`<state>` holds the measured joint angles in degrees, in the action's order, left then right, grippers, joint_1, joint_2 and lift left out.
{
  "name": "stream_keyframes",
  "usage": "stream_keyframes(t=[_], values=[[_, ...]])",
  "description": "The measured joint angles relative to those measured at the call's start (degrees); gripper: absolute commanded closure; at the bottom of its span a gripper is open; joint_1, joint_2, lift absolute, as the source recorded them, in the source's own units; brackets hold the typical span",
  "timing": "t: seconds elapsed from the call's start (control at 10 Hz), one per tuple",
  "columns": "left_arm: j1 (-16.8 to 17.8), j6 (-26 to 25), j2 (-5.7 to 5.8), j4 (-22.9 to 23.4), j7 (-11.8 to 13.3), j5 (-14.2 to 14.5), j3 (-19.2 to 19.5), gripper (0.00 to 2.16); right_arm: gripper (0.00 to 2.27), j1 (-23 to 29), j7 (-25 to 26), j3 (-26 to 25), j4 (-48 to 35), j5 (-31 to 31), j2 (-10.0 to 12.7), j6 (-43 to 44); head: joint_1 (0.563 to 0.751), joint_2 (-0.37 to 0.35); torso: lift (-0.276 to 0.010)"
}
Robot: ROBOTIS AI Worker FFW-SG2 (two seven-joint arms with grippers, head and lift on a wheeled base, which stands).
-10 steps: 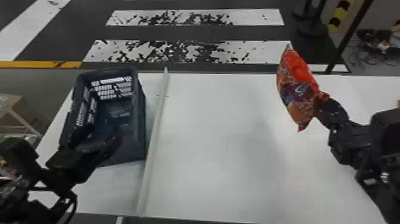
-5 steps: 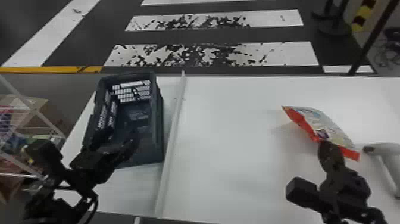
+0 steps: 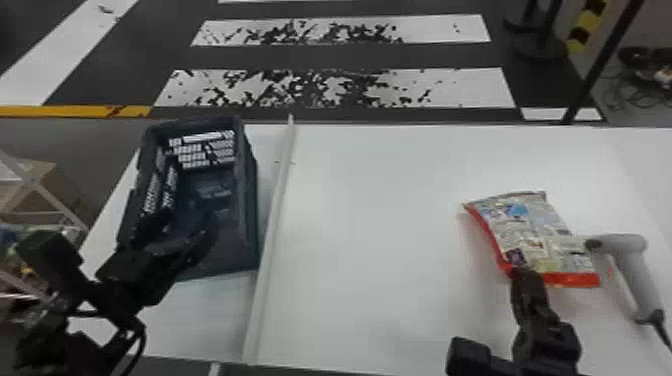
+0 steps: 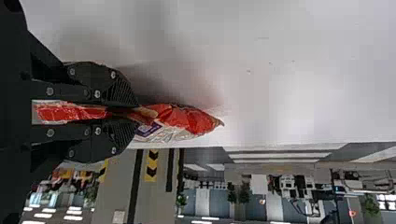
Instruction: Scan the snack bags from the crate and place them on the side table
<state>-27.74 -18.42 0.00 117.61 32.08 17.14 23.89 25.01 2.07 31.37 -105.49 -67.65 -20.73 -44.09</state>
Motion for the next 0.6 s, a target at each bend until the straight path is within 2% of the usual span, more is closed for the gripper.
stream_keyframes(t=[0.2, 0.3, 0.4, 0.6], values=[[0.05, 0.00, 0.00, -0.20, 0.00, 0.00, 0.17, 0.08, 0.05, 1.84, -4.04, -1.42, -6.71, 8.82, -0.61, 3.65, 0.695, 0.172, -0.095], [0.06, 0.00, 0.00, -0.32, 0.03, 0.00, 0.23, 0.08, 0.05, 2.86, -7.22, -4.00, -10.75, 16.32, -0.61, 6.46, 0.695, 0.198, -0.095], [0.06, 0.00, 0.00, -0.43, 0.07, 0.00, 0.30, 0.08, 0.07, 3.92, -11.21, -7.96, -14.86, 26.22, -0.26, 9.77, 0.695, 0.226, -0.095], [0.06, 0.00, 0.00, -0.54, 0.09, 0.00, 0.37, 0.08, 0.17, 5.12, -19.28, -17.60, -20.12, 45.89, 2.29, 14.82, 0.695, 0.253, -0.095]])
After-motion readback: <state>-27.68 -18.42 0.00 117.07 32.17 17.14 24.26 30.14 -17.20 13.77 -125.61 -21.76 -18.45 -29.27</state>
